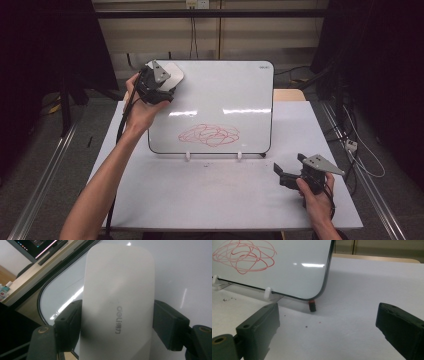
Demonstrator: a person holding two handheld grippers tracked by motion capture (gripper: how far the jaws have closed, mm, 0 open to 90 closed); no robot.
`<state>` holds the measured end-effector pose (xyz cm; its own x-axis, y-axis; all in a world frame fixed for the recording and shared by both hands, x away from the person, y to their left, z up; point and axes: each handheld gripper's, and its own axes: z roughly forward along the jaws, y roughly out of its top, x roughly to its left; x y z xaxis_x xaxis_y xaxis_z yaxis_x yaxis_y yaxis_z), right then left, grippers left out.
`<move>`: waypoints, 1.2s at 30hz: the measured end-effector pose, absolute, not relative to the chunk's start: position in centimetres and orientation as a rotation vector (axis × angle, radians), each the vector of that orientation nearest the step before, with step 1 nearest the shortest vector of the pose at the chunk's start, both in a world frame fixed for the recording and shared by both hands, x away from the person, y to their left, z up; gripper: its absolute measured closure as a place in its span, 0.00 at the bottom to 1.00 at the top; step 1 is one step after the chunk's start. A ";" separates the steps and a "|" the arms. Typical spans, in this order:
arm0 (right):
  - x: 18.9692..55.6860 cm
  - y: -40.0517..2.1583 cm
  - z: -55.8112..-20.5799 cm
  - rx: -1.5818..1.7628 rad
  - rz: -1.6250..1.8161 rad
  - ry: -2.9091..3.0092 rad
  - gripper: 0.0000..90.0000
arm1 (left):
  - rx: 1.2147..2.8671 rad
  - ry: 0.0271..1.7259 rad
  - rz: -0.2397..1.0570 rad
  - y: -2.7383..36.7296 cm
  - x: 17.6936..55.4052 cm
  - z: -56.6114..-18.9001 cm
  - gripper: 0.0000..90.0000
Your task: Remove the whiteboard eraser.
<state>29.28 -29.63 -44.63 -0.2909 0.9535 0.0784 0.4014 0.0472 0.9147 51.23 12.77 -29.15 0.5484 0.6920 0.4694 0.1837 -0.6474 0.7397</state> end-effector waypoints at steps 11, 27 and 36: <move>29.2 -29.7 -44.7 1.361 1.221 1.749 0.06 | 2.160 0.724 1.065 12.3 51.3 -29.3 0.33; 29.2 -29.8 -44.7 1.366 1.219 1.749 0.06 | 2.178 0.761 1.026 12.2 51.3 -28.8 0.34; 29.3 -29.8 -44.7 1.368 1.225 1.750 0.06 | 2.152 0.794 0.967 12.6 51.4 -28.4 0.34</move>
